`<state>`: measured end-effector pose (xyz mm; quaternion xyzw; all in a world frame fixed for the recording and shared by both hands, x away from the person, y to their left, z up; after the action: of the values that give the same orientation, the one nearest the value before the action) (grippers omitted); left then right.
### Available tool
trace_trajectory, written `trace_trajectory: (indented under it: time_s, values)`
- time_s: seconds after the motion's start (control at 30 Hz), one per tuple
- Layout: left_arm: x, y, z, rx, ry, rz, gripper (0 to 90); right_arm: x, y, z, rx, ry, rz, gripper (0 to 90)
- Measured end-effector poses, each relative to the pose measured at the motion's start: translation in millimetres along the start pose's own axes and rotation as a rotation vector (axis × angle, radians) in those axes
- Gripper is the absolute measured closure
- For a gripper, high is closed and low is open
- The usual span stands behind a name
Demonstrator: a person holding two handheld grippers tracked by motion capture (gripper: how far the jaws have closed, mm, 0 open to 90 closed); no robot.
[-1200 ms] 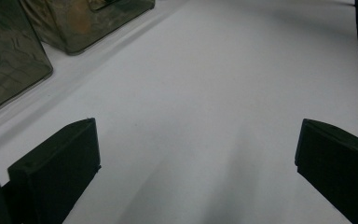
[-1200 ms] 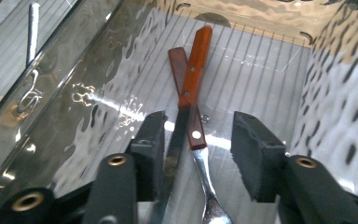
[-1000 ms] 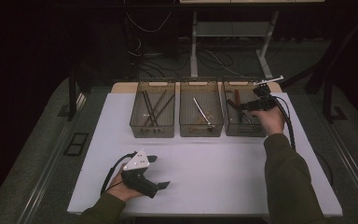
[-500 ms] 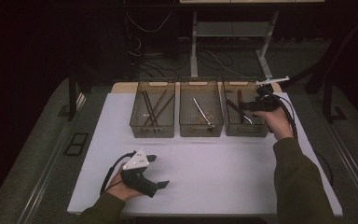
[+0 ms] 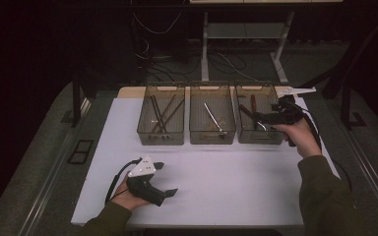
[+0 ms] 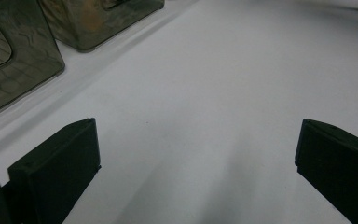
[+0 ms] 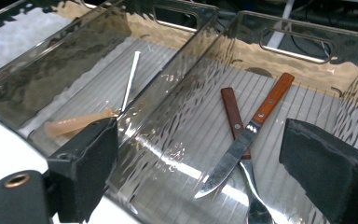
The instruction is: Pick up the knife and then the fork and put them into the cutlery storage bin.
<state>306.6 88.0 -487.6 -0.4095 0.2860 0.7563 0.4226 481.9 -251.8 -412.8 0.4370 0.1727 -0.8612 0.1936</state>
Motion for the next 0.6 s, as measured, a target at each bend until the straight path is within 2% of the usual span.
trace_trajectory:
  time_s: [0.3,0.6]
  values:
    - [0.8,1.5,-0.9,0.004,-0.007,0.0,0.0,17.7,-21.2,19.2,-0.071,0.03,0.015,12.0]
    - [1.5,2.7,-0.9,0.008,-0.011,0.004,0.0,39.8,-35.0,36.5,-0.086,0.088,0.021,12.0]
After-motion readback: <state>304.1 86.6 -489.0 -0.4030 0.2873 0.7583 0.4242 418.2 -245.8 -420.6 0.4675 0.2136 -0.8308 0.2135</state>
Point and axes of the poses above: each handheld gripper's, and its own axes: z roughly backward along the jaws, x roughly out of its underside, y roughly to its right, the point moved 9 cm from there along -z, roughly forward along the jaws, and after that the axes turned 2 degrees about y, right-handed, at the moved point
